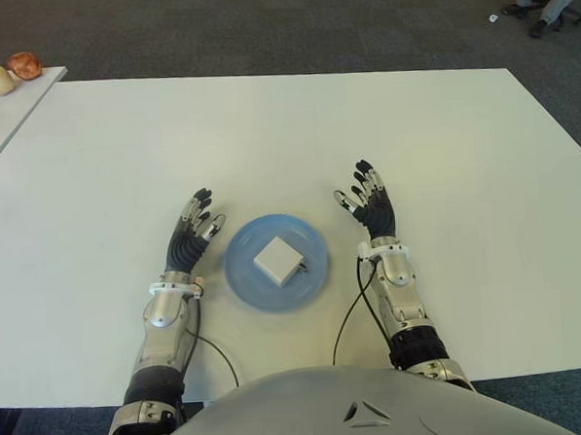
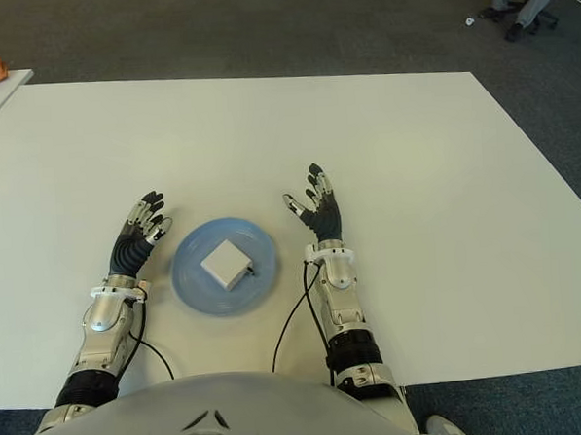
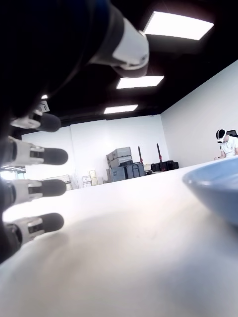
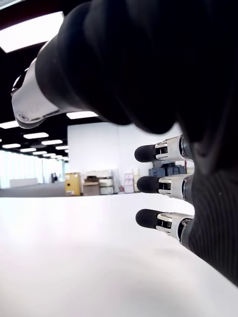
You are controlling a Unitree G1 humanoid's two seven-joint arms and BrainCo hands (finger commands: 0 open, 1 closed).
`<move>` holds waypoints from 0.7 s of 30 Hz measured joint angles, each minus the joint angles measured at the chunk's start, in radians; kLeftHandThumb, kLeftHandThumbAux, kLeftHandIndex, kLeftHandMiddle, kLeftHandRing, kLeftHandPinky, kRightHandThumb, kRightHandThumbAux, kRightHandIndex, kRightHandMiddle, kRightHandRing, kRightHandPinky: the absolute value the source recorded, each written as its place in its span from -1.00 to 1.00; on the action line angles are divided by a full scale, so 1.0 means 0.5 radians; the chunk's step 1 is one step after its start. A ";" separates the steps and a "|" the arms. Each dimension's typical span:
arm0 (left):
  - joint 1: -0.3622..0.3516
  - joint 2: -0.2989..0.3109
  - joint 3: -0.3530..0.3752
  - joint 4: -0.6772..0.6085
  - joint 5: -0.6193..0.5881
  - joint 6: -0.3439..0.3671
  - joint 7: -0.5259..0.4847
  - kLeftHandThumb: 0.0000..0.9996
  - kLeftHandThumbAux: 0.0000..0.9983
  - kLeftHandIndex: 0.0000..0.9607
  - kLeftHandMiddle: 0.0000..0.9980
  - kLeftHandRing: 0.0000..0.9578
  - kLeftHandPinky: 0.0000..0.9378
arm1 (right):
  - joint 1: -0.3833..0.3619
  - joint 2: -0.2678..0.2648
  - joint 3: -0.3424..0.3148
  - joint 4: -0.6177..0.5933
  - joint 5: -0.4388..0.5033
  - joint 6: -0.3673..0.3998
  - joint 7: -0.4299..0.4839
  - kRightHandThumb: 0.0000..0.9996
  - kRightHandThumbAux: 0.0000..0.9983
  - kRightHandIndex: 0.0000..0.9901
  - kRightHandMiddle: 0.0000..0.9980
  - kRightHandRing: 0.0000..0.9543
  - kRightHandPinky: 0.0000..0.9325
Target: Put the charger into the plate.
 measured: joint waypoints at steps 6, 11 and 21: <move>0.002 0.001 0.000 0.000 -0.003 0.002 0.000 -1.00 0.10 -0.82 -0.78 -0.80 -0.79 | -0.001 -0.001 -0.006 0.073 0.041 -0.035 0.051 -1.00 0.67 -0.81 -0.80 -0.91 -0.93; 0.003 0.002 0.001 -0.001 -0.004 0.002 0.000 -1.00 0.10 -0.82 -0.78 -0.79 -0.79 | -0.021 0.000 -0.032 0.204 0.054 -0.124 0.118 -1.00 0.62 -0.82 -0.80 -0.91 -0.93; 0.000 0.008 0.000 0.003 -0.002 0.002 0.000 -1.00 0.11 -0.83 -0.79 -0.80 -0.78 | -0.155 -0.002 -0.044 0.416 0.048 -0.200 0.210 -1.00 0.54 -0.87 -0.84 -0.94 -0.93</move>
